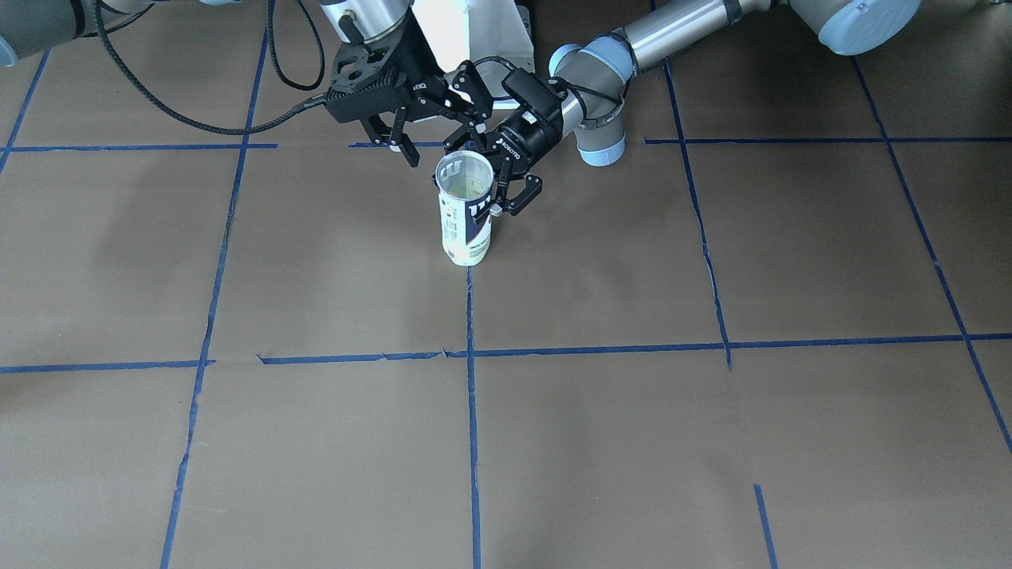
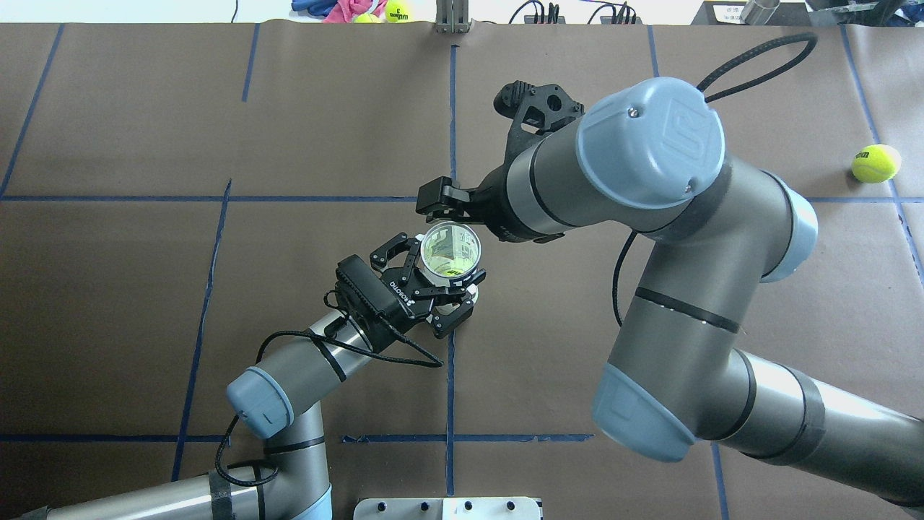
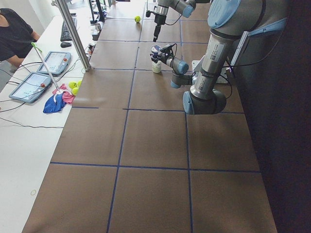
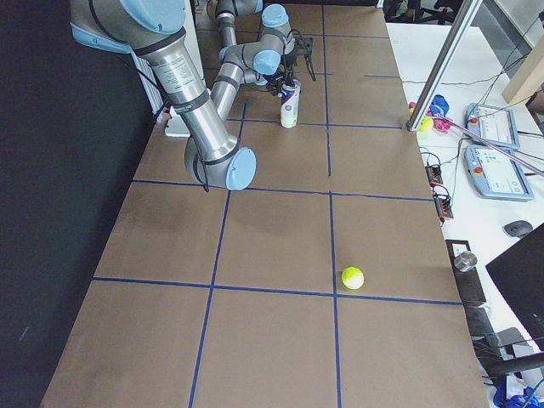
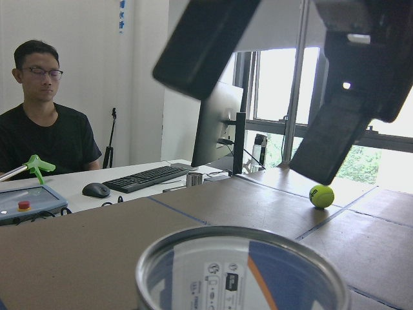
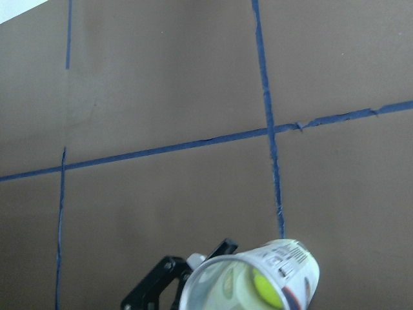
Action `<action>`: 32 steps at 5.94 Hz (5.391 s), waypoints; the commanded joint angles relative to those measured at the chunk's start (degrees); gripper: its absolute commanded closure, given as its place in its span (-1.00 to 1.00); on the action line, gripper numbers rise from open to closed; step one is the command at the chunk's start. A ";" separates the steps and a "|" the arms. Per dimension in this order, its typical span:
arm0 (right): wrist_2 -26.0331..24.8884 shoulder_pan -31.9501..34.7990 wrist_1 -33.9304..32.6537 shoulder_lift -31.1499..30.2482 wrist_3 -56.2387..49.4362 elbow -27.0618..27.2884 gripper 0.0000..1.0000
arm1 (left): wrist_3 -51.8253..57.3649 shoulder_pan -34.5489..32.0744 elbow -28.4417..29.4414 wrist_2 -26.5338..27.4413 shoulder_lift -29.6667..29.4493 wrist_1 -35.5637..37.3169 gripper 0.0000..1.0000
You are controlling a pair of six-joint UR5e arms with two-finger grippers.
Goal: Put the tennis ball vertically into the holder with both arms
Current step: 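Open the right gripper to drop the ball into the can, then move the right gripper to the second tennis ball and grasp it, then carry the second ball with the right gripper above the can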
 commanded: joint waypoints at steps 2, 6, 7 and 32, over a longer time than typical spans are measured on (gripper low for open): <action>4.60 13.18 0.41 -15.81 -17.92 -0.64 -0.97 | 0.00 -0.09 -0.07 0.09 0.22 -0.15 -0.74; 5.23 34.00 3.21 -19.92 -45.09 -25.79 -0.97 | 0.00 -0.18 -0.77 0.00 0.22 -0.24 -0.76; 5.15 36.76 9.75 -19.75 -48.57 -34.57 -0.97 | 0.00 -0.26 -0.77 0.00 0.22 -0.24 -0.76; 12.71 2.52 -2.75 3.09 0.43 -1.33 0.98 | 1.67 0.00 -2.09 0.00 0.57 -0.33 -0.79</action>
